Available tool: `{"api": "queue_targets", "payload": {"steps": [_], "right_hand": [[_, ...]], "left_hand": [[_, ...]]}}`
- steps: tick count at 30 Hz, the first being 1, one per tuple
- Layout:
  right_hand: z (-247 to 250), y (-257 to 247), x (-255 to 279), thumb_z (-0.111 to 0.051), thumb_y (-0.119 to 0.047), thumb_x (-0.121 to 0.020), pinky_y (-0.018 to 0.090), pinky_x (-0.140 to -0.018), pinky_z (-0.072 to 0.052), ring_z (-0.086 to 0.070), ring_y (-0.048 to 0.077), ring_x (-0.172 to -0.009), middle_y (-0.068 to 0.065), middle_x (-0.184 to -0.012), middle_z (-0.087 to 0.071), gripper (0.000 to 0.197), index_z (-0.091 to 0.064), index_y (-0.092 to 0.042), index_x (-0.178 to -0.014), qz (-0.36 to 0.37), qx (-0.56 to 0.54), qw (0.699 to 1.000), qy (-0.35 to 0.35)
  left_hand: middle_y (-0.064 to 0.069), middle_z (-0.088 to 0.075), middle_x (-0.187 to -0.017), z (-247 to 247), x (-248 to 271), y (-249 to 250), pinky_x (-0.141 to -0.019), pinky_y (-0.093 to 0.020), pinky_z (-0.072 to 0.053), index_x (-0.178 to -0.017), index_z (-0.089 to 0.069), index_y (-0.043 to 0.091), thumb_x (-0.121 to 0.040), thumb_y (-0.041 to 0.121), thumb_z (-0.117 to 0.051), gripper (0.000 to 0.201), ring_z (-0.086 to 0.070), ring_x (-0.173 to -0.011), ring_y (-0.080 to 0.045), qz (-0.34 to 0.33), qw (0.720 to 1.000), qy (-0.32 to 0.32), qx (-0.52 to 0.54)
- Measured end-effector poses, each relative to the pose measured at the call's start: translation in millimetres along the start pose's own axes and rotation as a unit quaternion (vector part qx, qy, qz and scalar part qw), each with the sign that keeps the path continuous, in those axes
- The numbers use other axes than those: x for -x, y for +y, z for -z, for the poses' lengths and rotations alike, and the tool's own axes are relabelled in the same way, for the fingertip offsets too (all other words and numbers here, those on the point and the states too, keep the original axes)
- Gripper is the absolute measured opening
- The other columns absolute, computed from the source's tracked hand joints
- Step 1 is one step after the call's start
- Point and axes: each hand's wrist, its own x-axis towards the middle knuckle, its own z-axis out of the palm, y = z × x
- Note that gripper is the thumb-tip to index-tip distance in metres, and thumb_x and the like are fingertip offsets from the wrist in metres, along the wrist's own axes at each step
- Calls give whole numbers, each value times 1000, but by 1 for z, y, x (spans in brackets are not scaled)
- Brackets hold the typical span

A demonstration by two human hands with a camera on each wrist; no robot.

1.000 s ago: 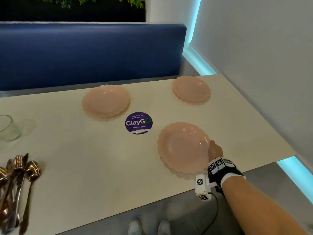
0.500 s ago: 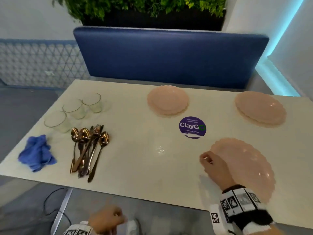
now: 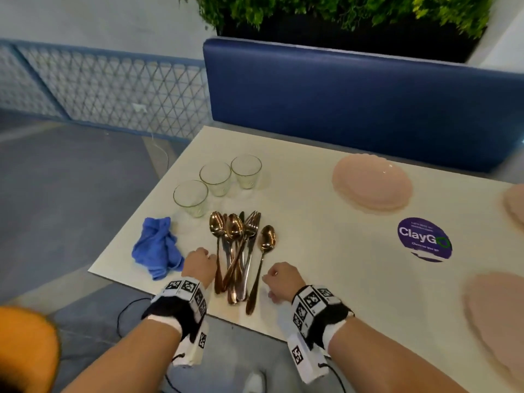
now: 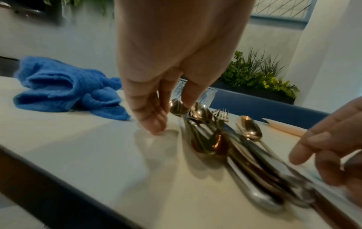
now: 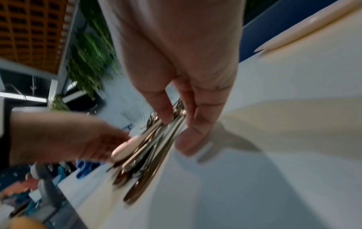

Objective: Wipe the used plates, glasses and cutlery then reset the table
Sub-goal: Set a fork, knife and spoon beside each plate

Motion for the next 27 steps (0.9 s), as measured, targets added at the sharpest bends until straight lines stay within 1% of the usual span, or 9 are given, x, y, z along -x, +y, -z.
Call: {"api": "queue_targets", "payload": {"steps": [1, 3, 6, 9, 12, 13, 17, 22, 27], "right_hand": [[-8, -5, -9, -50, -19, -92, 35, -74, -54, -60, 22, -78, 11, -87, -59, 12, -53, -8, -88, 6, 6, 1000, 30], [-20, -15, -22, -53, -23, -90, 28, -68, -47, -54, 21, -85, 11, -98, -53, 16, -52, -8, -85, 16, 21, 997, 71], [-31, -28, -33, -68, -36, -78, 29, -80, -49, -55, 24, -100, 11, -115, -48, 48, -53, -4, -110, 7, -2, 997, 83], [-36, -36, -33, -79, -40, -65, 33, -93, -45, -50, 29, -108, 12, -117, -43, 75, -44, -13, -126, 3, 13, 996, 90], [-39, -38, -34, -77, -41, -69, 35, -96, -40, -45, 33, -114, 16, -122, -42, 86, -30, -19, -139, -9, 93, 989, 112], [-38, -38, -35, -76, -40, -71, 36, -97, -39, -45, 33, -116, 16, -124, -43, 86, -29, -16, -139, -21, 110, 987, 118], [-29, -39, -36, -75, -27, -73, 36, -96, -45, -51, 29, -116, 14, -124, -51, 63, -42, -4, -122, -46, 125, 985, 114], [-33, -36, -34, -61, -12, -86, 32, -95, -45, -53, 29, -113, 16, -128, -43, 42, -41, -3, -123, -34, 135, 980, 143], [-22, -28, -30, -67, -20, -82, 31, -81, -46, -60, 29, -103, 14, -114, -59, 43, -47, -2, -115, -19, 115, 983, 141]], "left_hand": [[-19, -63, -112, 1, -6, 1, -92, -33, -42, -110, -59, -1, -96, 22, -44, 31, -57, -107, -32, -6, 1000, -12, 16], [-17, -69, -95, 0, -14, 3, -88, -37, -50, -95, -65, 3, -94, 24, -50, 25, -64, -90, -30, -12, 997, -38, 69], [-12, -66, -66, -7, -19, 8, -70, -38, -58, -71, -63, 9, -90, 19, -61, 21, -61, -54, -22, 7, 984, -92, 151], [-10, -66, -64, -11, -19, 16, -66, -35, -59, -65, -64, 11, -85, 20, -67, 22, -62, -54, -23, -9, 978, -158, 138], [-13, -69, -72, -15, -23, 24, -76, -40, -58, -68, -68, 7, -83, 17, -69, 18, -64, -62, -24, 7, 964, -220, 151], [-12, -68, -70, -16, -24, 26, -73, -39, -59, -70, -67, 5, -84, 15, -68, 17, -63, -58, -22, 23, 956, -241, 167], [-8, -61, -65, -20, -23, 36, -44, -22, -50, -80, -61, 2, -90, 13, -60, 15, -55, -44, -13, 84, 934, -281, 205], [-5, -58, -64, -26, -21, 44, -54, -24, -48, -69, -57, 7, -92, 16, -57, 25, -53, -54, -14, 118, 915, -331, 196], [-3, -58, -63, -24, -21, 50, -54, -22, -46, -71, -56, 8, -97, 21, -47, 31, -52, -57, -13, 123, 894, -388, 187]]}}
